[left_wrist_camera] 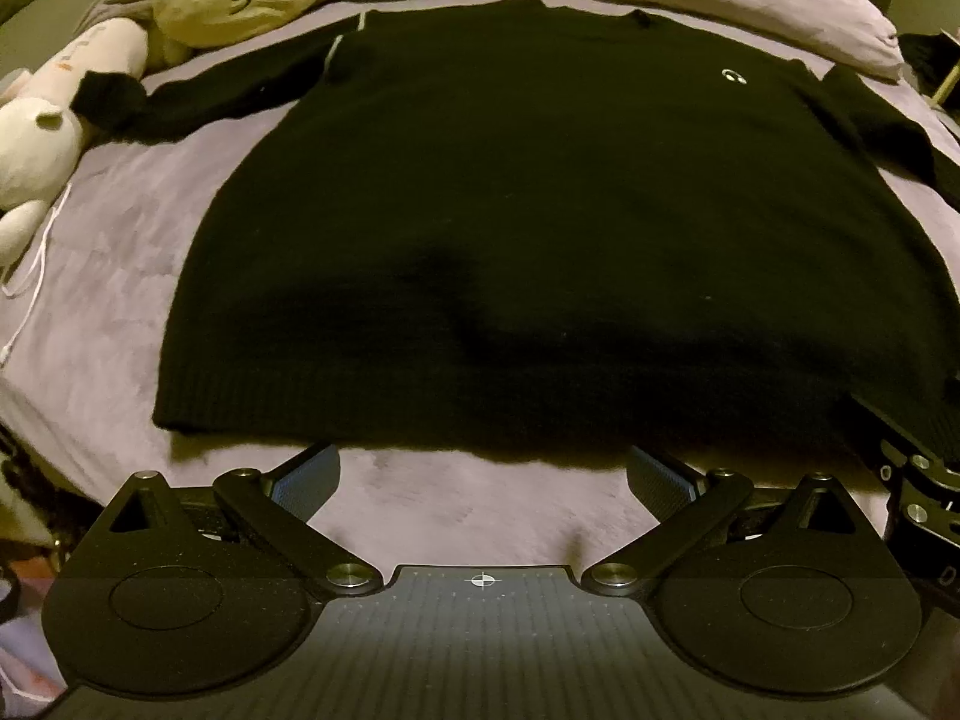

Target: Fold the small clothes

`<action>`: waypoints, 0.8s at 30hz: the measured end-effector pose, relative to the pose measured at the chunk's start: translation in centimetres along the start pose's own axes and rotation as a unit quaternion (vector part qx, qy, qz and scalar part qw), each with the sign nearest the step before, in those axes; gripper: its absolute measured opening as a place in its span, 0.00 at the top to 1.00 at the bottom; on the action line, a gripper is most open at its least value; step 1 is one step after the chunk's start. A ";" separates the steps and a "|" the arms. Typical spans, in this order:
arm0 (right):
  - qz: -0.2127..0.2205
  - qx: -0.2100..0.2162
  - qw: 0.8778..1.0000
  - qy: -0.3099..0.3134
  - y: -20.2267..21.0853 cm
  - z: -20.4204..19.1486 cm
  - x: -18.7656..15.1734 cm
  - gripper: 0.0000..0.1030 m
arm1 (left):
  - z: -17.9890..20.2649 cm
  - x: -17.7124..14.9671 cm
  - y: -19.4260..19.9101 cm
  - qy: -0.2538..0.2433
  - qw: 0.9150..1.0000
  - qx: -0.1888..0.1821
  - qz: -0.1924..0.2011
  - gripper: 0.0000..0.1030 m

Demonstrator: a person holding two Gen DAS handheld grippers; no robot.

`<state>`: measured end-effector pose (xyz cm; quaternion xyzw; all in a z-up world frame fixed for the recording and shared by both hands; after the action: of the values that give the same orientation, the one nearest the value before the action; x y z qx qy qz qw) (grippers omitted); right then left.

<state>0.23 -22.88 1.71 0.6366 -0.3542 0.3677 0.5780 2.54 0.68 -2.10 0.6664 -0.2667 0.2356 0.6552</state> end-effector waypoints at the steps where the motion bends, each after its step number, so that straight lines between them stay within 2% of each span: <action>1: -0.001 0.000 1.000 0.001 -0.1 -0.1 0.0 0.04 | 0.0 0.0 -0.1 0.001 1.000 0.000 0.000 0.00; 13: -0.014 0.008 1.000 -0.022 -1.8 0.9 0.6 0.04 | -0.2 0.9 -1.3 0.015 1.000 0.005 0.013 0.00; 15: -0.018 0.017 0.999 -0.034 -2.2 1.3 0.9 0.08 | -0.3 1.2 -1.5 0.023 1.000 0.004 0.013 0.00; 19: -0.012 0.032 0.995 -0.098 -3.0 4.3 2.9 0.29 | -0.4 2.6 -2.1 0.044 0.999 0.006 0.022 0.00; 22: 0.015 0.005 0.984 -0.177 -4.2 9.8 5.2 0.43 | -0.1 4.3 -2.9 0.050 0.998 0.009 0.024 0.00; 24: 0.032 -0.032 0.973 -0.227 -5.3 14.5 6.3 0.51 | 0.3 5.6 -3.7 0.049 0.998 0.010 0.029 0.00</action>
<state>8.75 -37.01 3.84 0.6730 -0.5076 0.2206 0.4906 9.16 0.11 -1.19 0.6525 -0.2512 0.2897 0.6536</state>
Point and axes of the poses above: each gripper's, at about its wrist camera, not at the fingertips, and y roughly against the way its jaws point, z to its right, x to its top, the point moved 1 cm from there along -y, roughly the way its jaws point, and after that the axes turned 12 degrees about z, right-handed, at the moved point
